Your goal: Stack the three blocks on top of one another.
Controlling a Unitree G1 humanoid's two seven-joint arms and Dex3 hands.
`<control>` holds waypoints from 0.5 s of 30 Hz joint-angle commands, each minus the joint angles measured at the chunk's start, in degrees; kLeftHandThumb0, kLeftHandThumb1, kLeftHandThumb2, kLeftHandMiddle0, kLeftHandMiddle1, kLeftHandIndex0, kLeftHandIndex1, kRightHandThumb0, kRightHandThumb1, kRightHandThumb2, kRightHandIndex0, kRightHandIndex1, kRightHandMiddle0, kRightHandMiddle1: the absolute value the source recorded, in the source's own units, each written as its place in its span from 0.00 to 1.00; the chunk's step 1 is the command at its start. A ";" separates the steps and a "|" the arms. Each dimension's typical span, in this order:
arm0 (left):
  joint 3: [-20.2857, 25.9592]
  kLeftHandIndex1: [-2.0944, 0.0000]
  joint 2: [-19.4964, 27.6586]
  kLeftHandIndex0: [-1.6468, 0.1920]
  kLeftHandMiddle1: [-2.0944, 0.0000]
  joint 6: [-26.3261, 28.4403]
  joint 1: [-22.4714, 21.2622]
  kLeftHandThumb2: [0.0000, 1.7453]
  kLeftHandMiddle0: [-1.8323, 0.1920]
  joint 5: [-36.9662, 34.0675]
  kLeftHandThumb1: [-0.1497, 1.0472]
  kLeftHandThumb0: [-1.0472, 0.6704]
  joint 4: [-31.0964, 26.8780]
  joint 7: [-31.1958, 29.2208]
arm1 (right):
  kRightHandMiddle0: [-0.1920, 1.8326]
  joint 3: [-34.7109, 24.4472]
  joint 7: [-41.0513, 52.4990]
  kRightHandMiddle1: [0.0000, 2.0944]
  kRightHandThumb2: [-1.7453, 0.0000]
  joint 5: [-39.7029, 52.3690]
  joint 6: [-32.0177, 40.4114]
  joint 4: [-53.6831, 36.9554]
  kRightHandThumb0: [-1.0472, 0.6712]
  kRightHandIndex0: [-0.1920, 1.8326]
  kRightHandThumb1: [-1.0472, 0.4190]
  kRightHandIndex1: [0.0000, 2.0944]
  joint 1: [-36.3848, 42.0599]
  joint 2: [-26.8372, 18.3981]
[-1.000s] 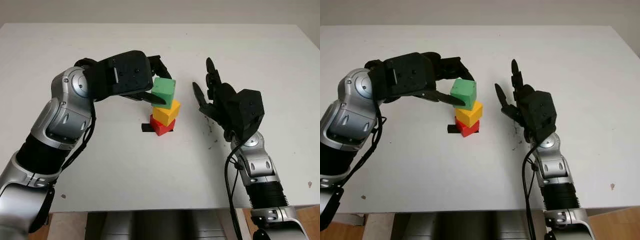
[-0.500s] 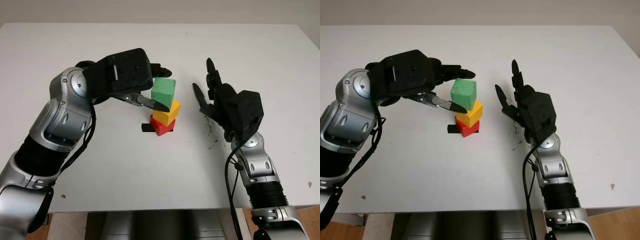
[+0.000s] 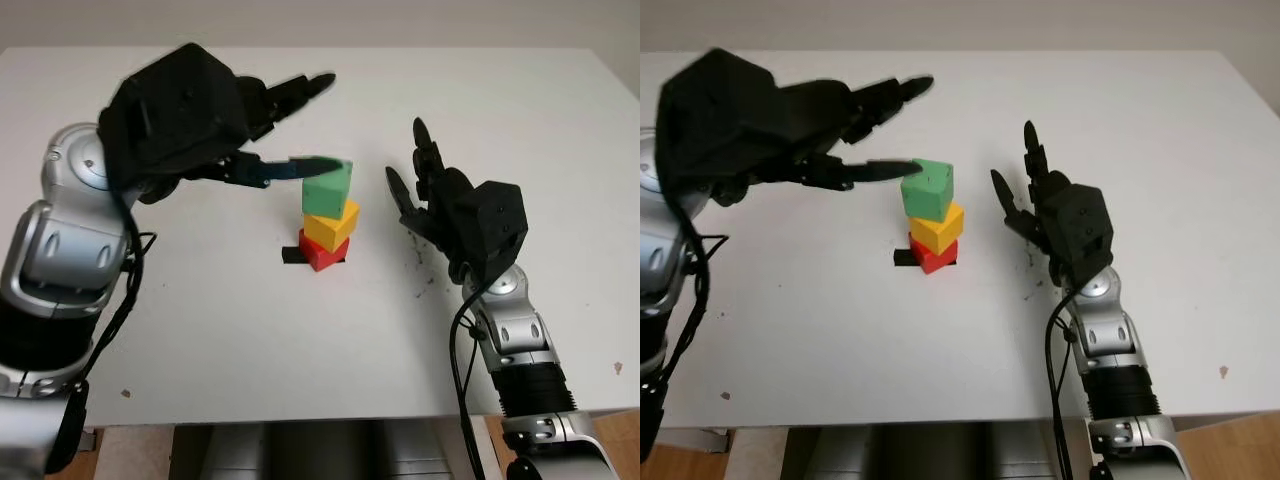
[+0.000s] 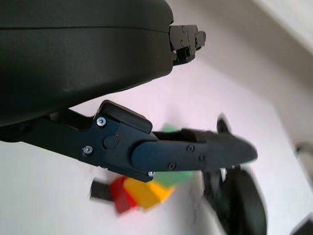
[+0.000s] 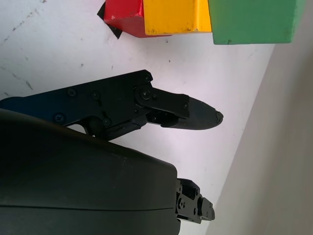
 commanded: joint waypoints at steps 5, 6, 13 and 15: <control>11.41 1.00 -6.02 1.00 1.00 0.14 4.27 0.28 1.00 -4.85 1.00 0.12 -0.36 11.81 | 0.00 -0.75 0.31 0.02 0.64 0.86 1.54 0.02 0.25 0.00 0.00 0.00 -1.99 -0.58; 12.32 1.00 -6.07 1.00 1.00 -0.70 5.07 0.28 1.00 -5.64 1.00 0.13 0.46 12.58 | 0.00 -0.80 0.39 0.01 0.64 0.94 1.92 0.07 0.25 0.00 0.00 0.00 -2.20 -0.63; 17.18 1.00 -8.43 1.00 1.00 -9.54 9.50 0.30 1.00 -10.75 1.00 0.14 10.73 18.25 | 0.00 -2.07 0.23 0.00 0.64 2.75 0.51 2.23 0.27 0.00 0.00 0.00 -3.40 -0.03; 16.68 1.00 -9.19 1.00 1.00 -14.16 12.06 0.32 1.00 -10.61 1.00 0.14 13.32 19.55 | 0.00 -2.15 -0.05 0.00 0.63 2.78 -0.18 3.30 0.27 0.00 0.00 0.00 -3.89 0.19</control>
